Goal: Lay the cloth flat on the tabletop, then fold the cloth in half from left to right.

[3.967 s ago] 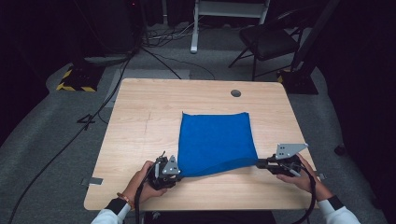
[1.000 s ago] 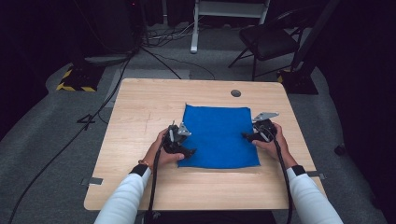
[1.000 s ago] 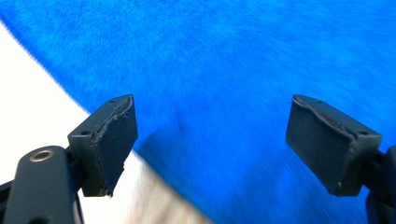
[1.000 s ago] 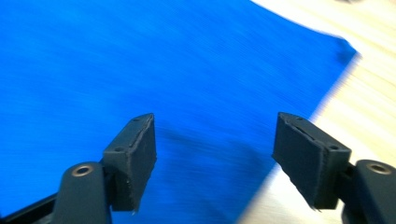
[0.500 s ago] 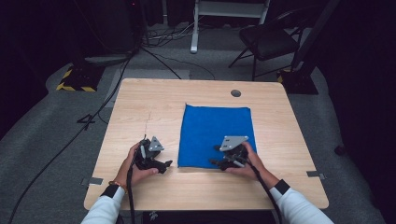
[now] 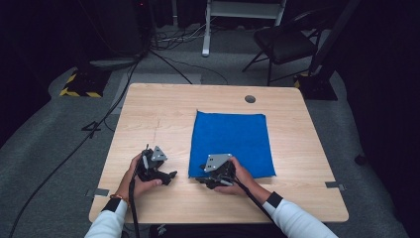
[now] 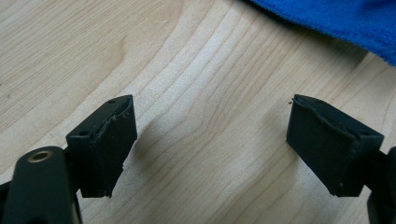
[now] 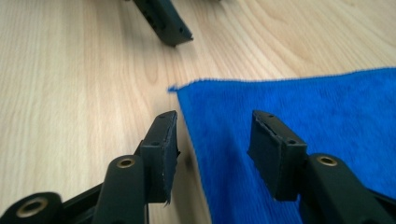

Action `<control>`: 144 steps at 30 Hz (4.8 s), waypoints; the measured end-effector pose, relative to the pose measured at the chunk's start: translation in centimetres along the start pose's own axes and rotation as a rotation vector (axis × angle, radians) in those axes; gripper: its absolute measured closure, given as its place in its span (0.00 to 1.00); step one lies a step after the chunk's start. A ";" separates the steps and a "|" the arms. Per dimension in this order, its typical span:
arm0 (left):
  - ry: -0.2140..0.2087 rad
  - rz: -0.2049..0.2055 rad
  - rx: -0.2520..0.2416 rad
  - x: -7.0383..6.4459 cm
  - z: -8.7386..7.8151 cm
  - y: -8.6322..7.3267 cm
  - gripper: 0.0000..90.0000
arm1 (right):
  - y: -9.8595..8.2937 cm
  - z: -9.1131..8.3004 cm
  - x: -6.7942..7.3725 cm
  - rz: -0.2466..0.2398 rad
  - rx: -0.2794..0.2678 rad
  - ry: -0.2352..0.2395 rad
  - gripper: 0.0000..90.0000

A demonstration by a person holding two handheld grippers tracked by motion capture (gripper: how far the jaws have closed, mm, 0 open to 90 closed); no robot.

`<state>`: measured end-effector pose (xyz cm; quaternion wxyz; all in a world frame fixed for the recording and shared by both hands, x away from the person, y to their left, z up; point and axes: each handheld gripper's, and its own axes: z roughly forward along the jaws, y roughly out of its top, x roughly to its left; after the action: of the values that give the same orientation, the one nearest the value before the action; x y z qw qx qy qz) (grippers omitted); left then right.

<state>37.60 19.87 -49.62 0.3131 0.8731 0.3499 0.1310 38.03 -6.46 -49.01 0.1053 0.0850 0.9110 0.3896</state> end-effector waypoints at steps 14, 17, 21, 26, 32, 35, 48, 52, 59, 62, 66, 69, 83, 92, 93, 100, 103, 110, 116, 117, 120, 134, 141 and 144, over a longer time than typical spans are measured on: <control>-0.027 -0.020 -0.038 0.6 0.2 -0.6 0.17 | 1.1 1.8 0.1 0.001 0.045 -0.033 0.90; -0.017 -0.030 -0.045 0.5 0.3 -0.4 0.17 | 0.8 1.4 0.4 0.002 0.046 -0.017 0.95; 0.011 -0.054 -0.054 0.7 1.1 0.5 0.21 | 0.1 0.5 1.3 -0.018 0.041 0.019 0.97; -0.005 -0.069 -0.062 1.1 2.0 2.0 0.23 | -0.1 -0.1 2.3 -0.025 0.034 0.035 0.97; 0.023 -0.099 -0.112 2.1 3.3 4.8 0.25 | -0.8 -0.9 3.8 -0.037 0.024 0.059 0.97; 0.067 -0.070 -0.122 2.1 3.9 5.7 0.25 | -1.0 -1.1 4.1 -0.040 0.023 0.066 0.97; 0.074 -0.161 -0.160 4.1 5.6 8.0 0.24 | -1.4 -1.9 5.5 -0.082 0.028 0.100 0.97; 0.080 -0.169 -0.145 4.3 6.3 8.3 0.26 | -1.5 -2.0 5.6 -0.086 0.027 0.101 0.97; 0.080 -0.135 -0.100 4.1 7.7 8.5 0.44 | -1.7 -2.2 5.7 -0.084 0.021 0.105 0.97; 0.058 -0.118 -0.095 4.2 7.5 8.6 0.57 | -1.8 -2.2 5.7 -0.086 0.019 0.100 0.97; 0.046 -0.125 -0.102 4.2 7.4 8.5 0.74 | -1.8 -2.2 5.7 -0.090 0.017 0.100 0.97; 0.033 -0.101 -0.105 4.3 7.2 8.2 0.90 | -1.8 -2.2 5.8 -0.094 0.012 0.096 0.97; 0.045 -0.105 -0.116 4.9 6.4 7.6 0.98 | -1.2 -3.0 5.2 -0.098 -0.029 0.077 0.97; 0.069 -0.119 -0.143 5.6 5.1 7.1 0.99 | -0.6 -3.2 5.0 -0.104 -0.053 0.060 0.97; 0.074 -0.118 -0.144 5.7 4.9 7.0 0.99 | -0.6 -3.2 5.0 -0.106 -0.054 0.060 0.97; 0.083 -0.126 -0.143 6.0 4.5 6.6 0.98 | -0.2 -3.0 5.2 -0.113 -0.064 0.053 0.97; 0.083 -0.124 -0.136 5.9 4.4 6.4 0.98 | 0.1 -3.2 5.0 -0.116 -0.074 0.045 0.97; 0.092 -0.130 -0.137 6.4 3.7 5.9 0.98 | 0.4 -3.5 4.7 -0.122 -0.085 0.030 0.98; 0.105 -0.147 -0.158 6.5 3.2 5.8 0.98 | 0.6 -4.2 4.4 -0.122 -0.112 0.011 0.97; 0.102 -0.151 -0.167 6.5 3.0 5.9 0.98 | 0.7 -4.3 4.3 -0.122 -0.116 0.007 0.97; 0.100 -0.148 -0.181 6.4 3.0 6.4 0.98 | 0.7 -4.9 3.9 -0.112 -0.132 -0.008 0.97; 0.133 -0.125 -0.220 5.8 2.5 8.8 0.98 | 0.4 -8.0 1.4 -0.038 -0.198 -0.095 0.97; 0.144 -0.127 -0.240 5.5 2.7 9.9 0.97 | 0.0 -8.9 0.8 -0.018 -0.202 -0.130 0.97; 0.154 -0.132 -0.253 5.2 3.0 10.5 0.97 | -0.1 -9.5 0.4 -0.014 -0.205 -0.152 0.97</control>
<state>48.31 16.25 -45.16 0.4009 0.7893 0.4100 0.2196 35.18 -13.06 -42.75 0.1849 0.0970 0.8564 0.4723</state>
